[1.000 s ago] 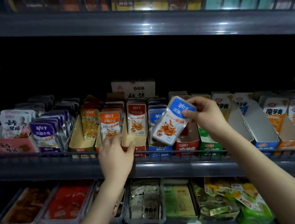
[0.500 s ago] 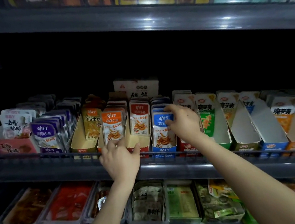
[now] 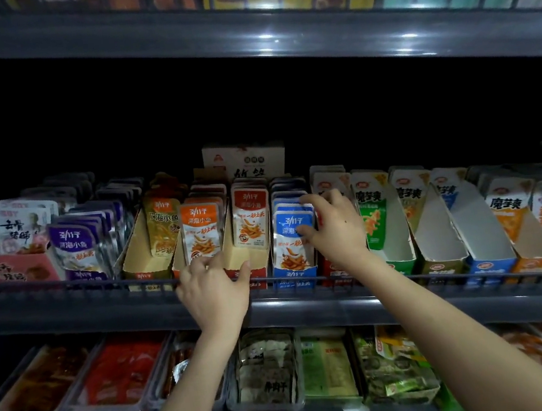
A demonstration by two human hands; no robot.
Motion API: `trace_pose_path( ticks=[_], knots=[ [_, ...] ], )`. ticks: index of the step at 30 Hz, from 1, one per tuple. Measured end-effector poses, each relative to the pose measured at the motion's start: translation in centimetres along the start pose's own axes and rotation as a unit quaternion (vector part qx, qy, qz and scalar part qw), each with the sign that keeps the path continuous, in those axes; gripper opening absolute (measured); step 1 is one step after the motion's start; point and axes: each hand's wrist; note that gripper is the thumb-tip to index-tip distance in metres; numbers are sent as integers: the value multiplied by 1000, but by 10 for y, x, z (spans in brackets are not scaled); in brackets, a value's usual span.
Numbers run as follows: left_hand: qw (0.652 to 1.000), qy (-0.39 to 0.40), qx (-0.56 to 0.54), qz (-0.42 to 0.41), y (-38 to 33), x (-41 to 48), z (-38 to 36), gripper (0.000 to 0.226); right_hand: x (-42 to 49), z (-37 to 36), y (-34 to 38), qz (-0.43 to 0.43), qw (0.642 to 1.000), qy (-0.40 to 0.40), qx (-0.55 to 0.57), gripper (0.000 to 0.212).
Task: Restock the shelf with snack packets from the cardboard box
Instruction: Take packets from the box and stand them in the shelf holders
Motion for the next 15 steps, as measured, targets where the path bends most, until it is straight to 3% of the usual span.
trace_pose_path(
  ticks=[3, 8, 15],
  knots=[
    [1000, 11, -6, 0, -1, 0, 5, 50, -10, 15, 1, -5, 1000, -19, 19, 51],
    [999, -6, -48, -13, 4, -34, 28, 46, -79, 57, -8, -3, 992, -76, 102, 29],
    [996, 76, -27, -26, 73, -138, 32, 28, -229, 45, -46, -135, 967, 28, 215, 11]
  ],
)
Point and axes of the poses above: each hand's wrist, its own x-axis towards the middle knuckle, its own z-axis out of the back of the hand, y = z × x, and after that the axes turned 2 degrees about x, right-handed
